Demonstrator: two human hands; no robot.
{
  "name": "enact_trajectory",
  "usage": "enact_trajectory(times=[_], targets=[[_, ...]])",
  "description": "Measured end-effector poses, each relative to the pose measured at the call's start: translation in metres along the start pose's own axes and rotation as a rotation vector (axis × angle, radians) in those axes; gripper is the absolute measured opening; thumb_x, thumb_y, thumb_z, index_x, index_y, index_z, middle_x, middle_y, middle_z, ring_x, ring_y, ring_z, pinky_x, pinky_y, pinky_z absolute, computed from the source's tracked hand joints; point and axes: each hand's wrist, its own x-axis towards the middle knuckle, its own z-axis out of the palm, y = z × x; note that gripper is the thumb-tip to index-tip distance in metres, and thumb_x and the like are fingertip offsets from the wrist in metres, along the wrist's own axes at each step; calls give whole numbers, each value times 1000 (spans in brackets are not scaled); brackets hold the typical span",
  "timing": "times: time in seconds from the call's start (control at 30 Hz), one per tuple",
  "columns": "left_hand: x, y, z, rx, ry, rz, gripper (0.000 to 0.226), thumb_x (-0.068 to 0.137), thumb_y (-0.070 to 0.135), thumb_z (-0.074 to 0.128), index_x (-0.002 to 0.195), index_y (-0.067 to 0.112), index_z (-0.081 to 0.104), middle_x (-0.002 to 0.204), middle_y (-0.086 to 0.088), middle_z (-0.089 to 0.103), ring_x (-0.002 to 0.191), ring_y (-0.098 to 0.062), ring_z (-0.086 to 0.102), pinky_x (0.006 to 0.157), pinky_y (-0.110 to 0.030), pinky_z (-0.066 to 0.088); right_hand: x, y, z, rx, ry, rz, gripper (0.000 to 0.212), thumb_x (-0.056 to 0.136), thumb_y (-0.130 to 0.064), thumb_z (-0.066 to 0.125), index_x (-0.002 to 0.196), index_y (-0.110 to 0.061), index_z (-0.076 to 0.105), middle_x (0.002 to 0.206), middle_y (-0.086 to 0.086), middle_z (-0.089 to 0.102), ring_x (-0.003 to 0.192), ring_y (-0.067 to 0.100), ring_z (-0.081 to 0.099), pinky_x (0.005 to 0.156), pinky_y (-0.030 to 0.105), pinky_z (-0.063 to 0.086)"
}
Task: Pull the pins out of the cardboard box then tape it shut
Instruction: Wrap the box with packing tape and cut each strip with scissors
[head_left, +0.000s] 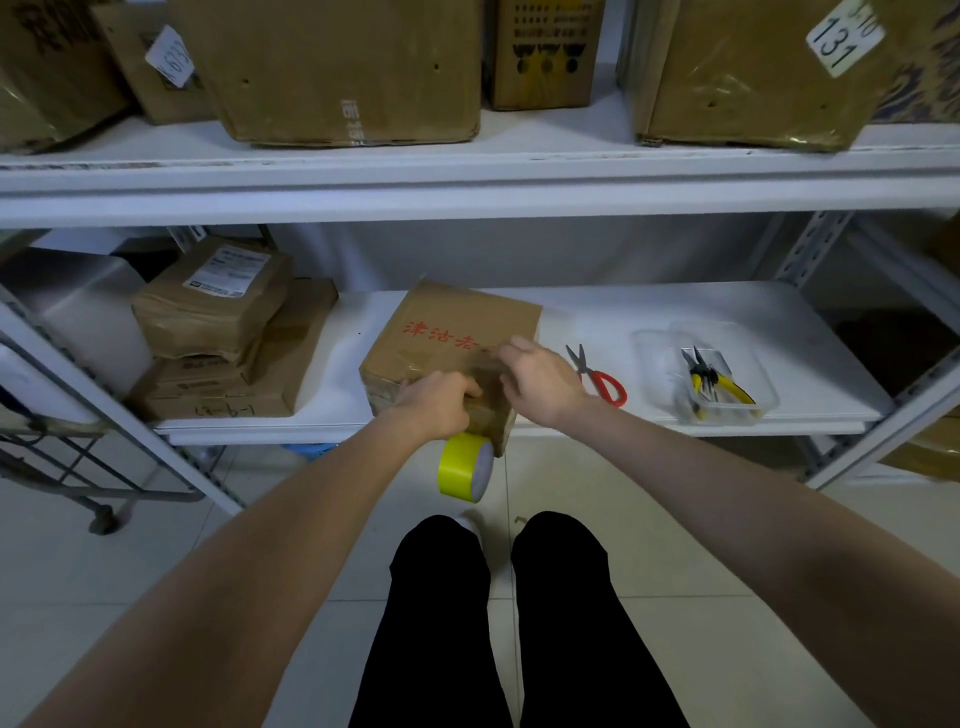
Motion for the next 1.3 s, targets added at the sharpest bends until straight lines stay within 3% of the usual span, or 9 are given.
enact_trajectory(times=[0.17, 0.27, 0.4, 0.5, 0.67, 0.9, 1.1, 1.2, 1.3], targets=[[-2, -2, 2, -9, 7, 23, 48, 80, 16, 54, 122, 38, 58, 120, -2, 62, 112, -28, 56, 94, -46, 46, -9, -6, 20, -54, -100, -121, 37, 90, -15, 42, 124, -14, 57, 126, 6, 59, 110, 31, 57, 91, 40, 47], [-1, -4, 3, -47, 6, 42, 46, 81, 17, 56, 123, 34, 59, 123, -1, 63, 112, -26, 57, 94, -41, 48, -13, -5, 27, -139, -156, -94, 49, 99, -28, 34, 147, -18, 34, 155, -1, 32, 137, 18, 38, 112, 39, 26], [2, -8, 6, -83, 4, 60, 43, 84, 23, 59, 126, 36, 58, 130, 3, 59, 118, -24, 55, 99, -39, 46, -7, -4, 29, -254, -255, -28, 60, 100, -43, 22, 154, -20, 11, 161, -5, 10, 147, 9, 13, 117, 49, 5], [-3, -9, 4, -31, -9, 82, 48, 88, 22, 56, 134, 34, 51, 144, 1, 46, 131, -24, 44, 108, -42, 38, 6, -4, 26, -284, -351, 61, 72, 96, -55, 17, 154, -17, -2, 162, -3, -3, 148, 11, 1, 117, 54, -2], [-17, -12, 8, 38, -20, -3, 62, 90, 19, 48, 143, 45, 30, 157, 3, 15, 144, -23, 16, 114, -53, 21, 4, -4, 22, -371, -321, 52, 77, 95, -62, 13, 154, -13, 2, 162, 2, 1, 149, 16, 1, 115, 54, -6], [-8, -18, 9, 16, -52, -2, 67, 90, 16, 50, 144, 47, 26, 159, 6, 6, 147, -21, 7, 115, -56, 14, -30, 3, 31, -405, -167, -45, 68, 100, -50, 21, 152, -7, 16, 159, 8, 21, 147, 20, 16, 117, 50, -1], [10, -11, 10, -35, -65, -9, 69, 91, 14, 47, 148, 42, 21, 160, 1, 0, 148, -22, -2, 118, -50, 10, -6, 2, 23, -264, -182, 19, 61, 101, -45, 25, 150, -10, 23, 159, 6, 19, 147, 19, 18, 117, 47, 7], [13, -15, 9, -254, 92, -5, 61, 85, 5, 52, 141, 27, 43, 154, -5, 27, 142, -27, 25, 115, -39, 27, 1, -3, 19, -167, -144, -9, 44, 101, -33, 35, 140, -15, 41, 151, 3, 37, 135, 22, 41, 106, 37, 32], [-1, -7, 3, -377, 402, -254, 27, 84, 7, 52, 106, 15, 64, 116, -8, 56, 110, -29, 55, 88, -33, 47, 13, -8, 20, -210, -115, 21, 32, 99, -32, 39, 118, -13, 55, 122, 7, 60, 102, 30, 61, 69, 34, 44]])
